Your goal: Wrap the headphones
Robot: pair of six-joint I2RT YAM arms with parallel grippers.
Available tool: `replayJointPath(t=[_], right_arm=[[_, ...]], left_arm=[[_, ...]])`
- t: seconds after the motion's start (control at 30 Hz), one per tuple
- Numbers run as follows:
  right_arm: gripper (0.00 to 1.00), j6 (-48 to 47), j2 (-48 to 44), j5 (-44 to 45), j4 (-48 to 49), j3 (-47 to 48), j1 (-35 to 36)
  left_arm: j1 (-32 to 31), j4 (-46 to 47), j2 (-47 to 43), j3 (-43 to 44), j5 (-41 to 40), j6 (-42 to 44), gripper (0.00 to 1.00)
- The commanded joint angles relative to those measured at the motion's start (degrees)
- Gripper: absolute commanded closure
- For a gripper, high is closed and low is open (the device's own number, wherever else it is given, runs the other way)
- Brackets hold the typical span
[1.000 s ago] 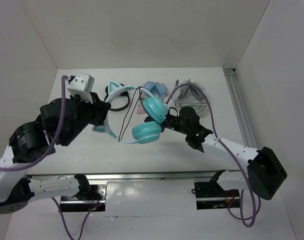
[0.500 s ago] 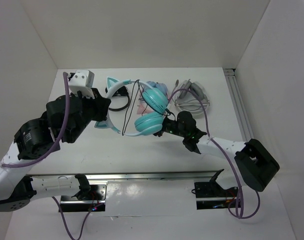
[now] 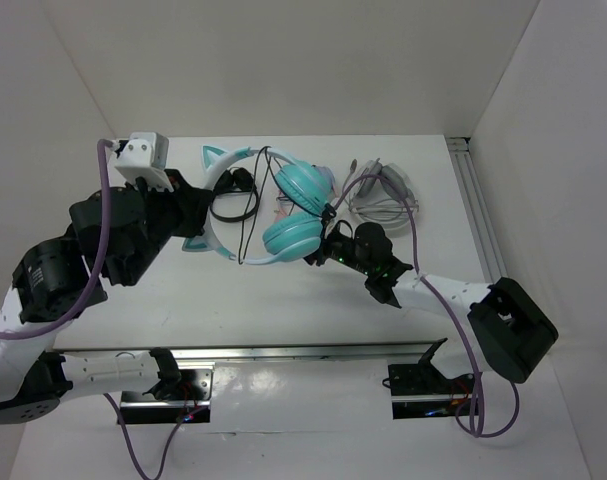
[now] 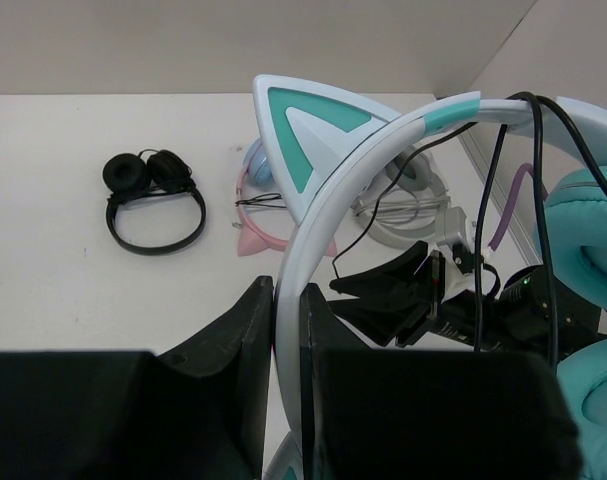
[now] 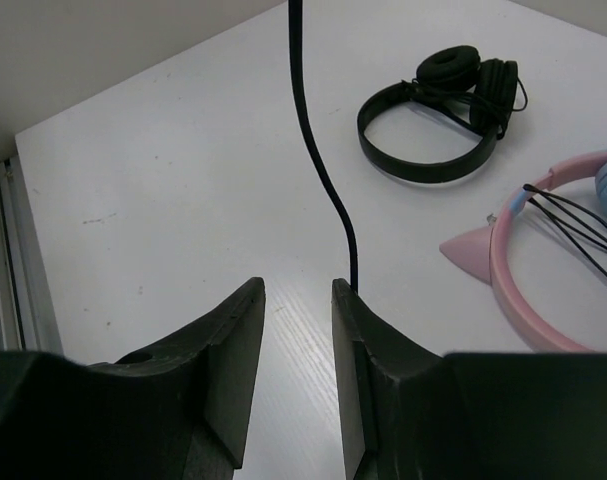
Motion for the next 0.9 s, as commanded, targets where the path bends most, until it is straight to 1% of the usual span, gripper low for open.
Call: replayJointPath(t=[0.0,0.1,0.43,0.53,0.6,0.63,0.7,0.8,0.83,0.87], right_arm=[[0.59,-1.36,-1.10,1.40,2.50,-0.64,-0.37],[0.59,-1.36,0.22,-0.01,3.01,-0.64,-0.37],[0.59,-0.75,4.35,1.39,4.77,-0.64,-0.37],[0.59,-0.75,3.39,1.40,3.99,-0.64,-0.37],[0.55,-1.27,2.60,3.06,3.38,-0.64,-0.37],[0.55,-1.27,2.60,3.07,2.07,-0.12,-0.37],[0.55,-1.98,3.12,2.37,1.53,0.58,-0.37],[0.61,-1.45,4.35,1.57,3.01,0.59,-0.37],[0.64,-1.45,4.35,1.05,3.02,0.59,-0.37],[0.76,-1.45,4.35,1.04,3.80,0.59,-0.37]], left_arm=[[-0.25,6.30,-0.69,2.47,-0.03,-2.62,1.00],[-0.25,6.82,-0.16,3.00,-0.03,-2.62,1.00],[-0.25,6.82,-0.16,3.62,0.58,-2.62,1.00],[-0.25,6.82,-0.16,3.62,-0.03,-2.62,1.00],[-0.25,6.82,-0.16,3.09,-0.74,-3.15,1.00],[-0.25,6.82,-0.68,3.09,-0.74,-3.15,1.00],[-0.25,7.35,-0.69,3.09,0.84,-3.15,1.00],[-0.25,7.35,-0.69,3.09,0.85,-3.15,1.00],[-0.25,7.35,-0.69,3.09,0.85,-3.15,1.00],[-0.25,7.35,-0.69,2.48,1.37,-3.67,1.00]])
